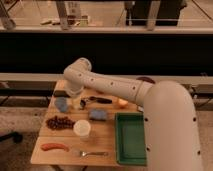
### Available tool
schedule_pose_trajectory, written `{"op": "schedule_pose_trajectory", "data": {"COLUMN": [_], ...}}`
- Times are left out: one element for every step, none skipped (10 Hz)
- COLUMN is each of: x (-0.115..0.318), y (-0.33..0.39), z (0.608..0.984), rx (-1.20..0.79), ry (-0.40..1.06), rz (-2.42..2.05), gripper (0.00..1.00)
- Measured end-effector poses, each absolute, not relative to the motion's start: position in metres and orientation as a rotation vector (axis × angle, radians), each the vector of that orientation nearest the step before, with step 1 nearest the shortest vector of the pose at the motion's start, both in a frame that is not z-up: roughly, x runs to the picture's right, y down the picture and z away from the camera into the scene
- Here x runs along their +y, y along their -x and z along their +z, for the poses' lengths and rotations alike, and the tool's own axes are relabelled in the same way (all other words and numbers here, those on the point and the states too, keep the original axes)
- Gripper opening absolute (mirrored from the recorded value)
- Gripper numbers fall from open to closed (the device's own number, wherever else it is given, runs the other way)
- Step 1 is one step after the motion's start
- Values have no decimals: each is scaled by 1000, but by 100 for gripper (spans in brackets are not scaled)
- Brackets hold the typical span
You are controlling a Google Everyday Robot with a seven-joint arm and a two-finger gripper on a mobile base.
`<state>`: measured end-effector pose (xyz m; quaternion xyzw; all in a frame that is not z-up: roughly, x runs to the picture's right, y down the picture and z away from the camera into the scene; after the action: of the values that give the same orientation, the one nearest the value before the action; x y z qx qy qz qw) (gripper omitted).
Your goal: Place eraser in red bowl
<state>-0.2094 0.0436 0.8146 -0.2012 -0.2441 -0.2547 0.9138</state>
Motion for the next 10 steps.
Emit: {"op": "schedule_pose_trajectory", "data": {"x": [41, 40, 37, 36, 33, 30, 27, 23, 17, 11], "y": [216, 219, 219, 221, 219, 216, 215, 214, 213, 214], "z": [820, 823, 827, 830, 834, 837, 841, 844, 848, 852], "rx": [-504, -510, -514, -523, -528, -529, -529, -528, -524, -523], "ry": [398, 386, 365, 340, 312, 300, 291, 281, 269, 258], "rz": [-532, -533, -533, -534, -532, -525, -521, -521, -525, -536], "gripper": [80, 80, 80, 80, 80, 80, 80, 80, 80, 80]}}
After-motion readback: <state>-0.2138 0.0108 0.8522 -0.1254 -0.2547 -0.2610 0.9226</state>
